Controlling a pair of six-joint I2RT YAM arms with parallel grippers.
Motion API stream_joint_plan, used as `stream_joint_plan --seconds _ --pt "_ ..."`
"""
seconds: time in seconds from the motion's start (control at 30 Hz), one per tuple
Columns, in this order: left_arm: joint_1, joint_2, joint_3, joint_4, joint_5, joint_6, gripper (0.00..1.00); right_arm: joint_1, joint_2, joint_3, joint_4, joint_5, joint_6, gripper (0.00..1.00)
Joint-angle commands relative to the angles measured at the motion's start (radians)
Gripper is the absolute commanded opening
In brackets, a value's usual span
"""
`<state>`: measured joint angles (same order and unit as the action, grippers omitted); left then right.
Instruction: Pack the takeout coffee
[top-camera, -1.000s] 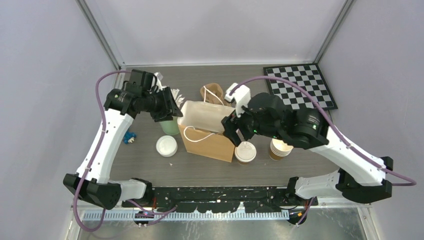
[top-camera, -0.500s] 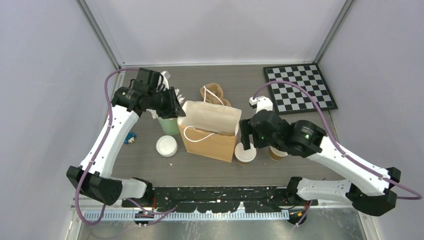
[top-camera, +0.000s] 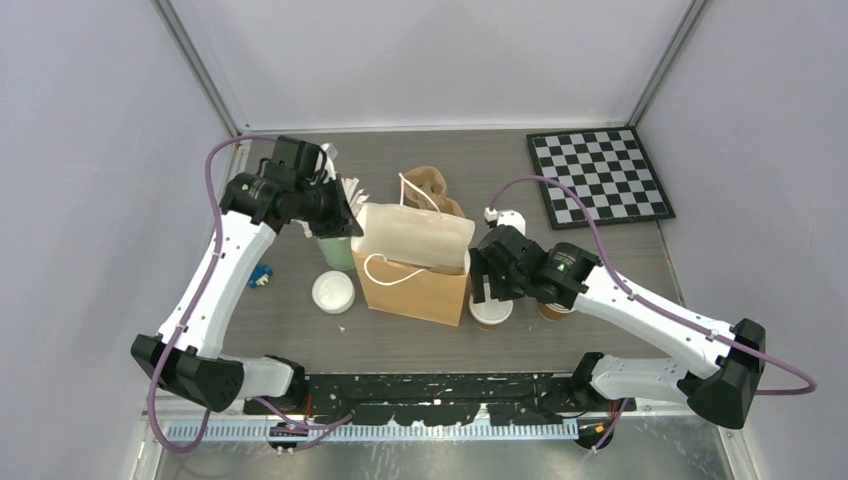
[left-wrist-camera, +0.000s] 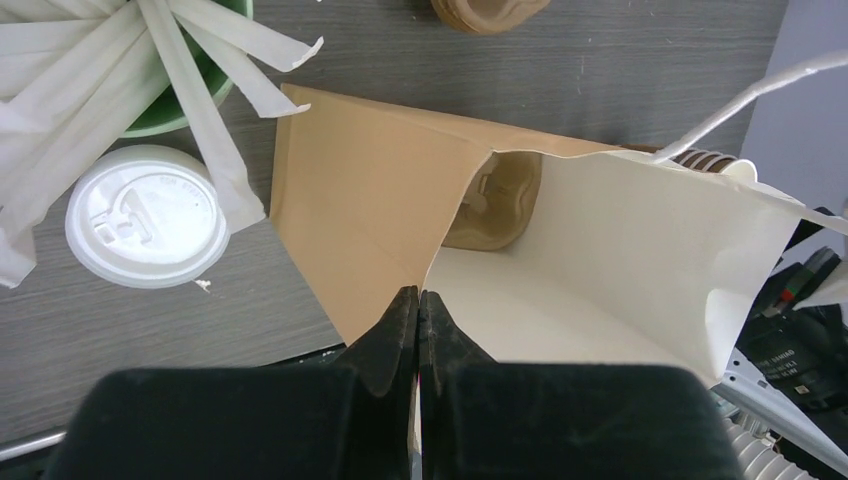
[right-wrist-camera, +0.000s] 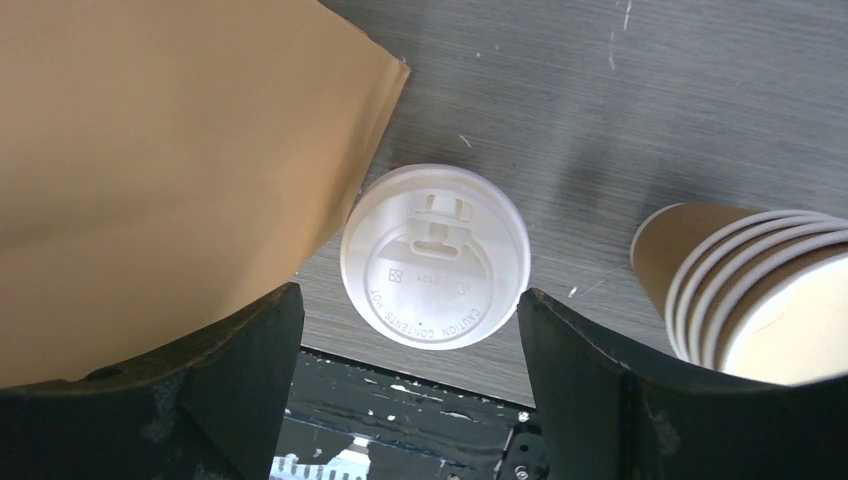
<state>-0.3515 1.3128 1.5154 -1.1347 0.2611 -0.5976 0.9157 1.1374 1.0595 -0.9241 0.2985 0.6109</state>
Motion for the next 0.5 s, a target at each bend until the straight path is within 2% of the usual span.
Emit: stream_joint_plan --seconds 0.0,0.47 --pt "-0.001 -0.041 0.05 -0.044 -0.039 0.0 0.0 -0.005 0.008 -0.028 0.07 -0.025 0.074 0.83" --pt "-0.001 -0.08 0.027 -0.088 -0.106 -0.011 0.0 -0.009 0.01 -0.057 0.01 0.042 0.165 0.84"
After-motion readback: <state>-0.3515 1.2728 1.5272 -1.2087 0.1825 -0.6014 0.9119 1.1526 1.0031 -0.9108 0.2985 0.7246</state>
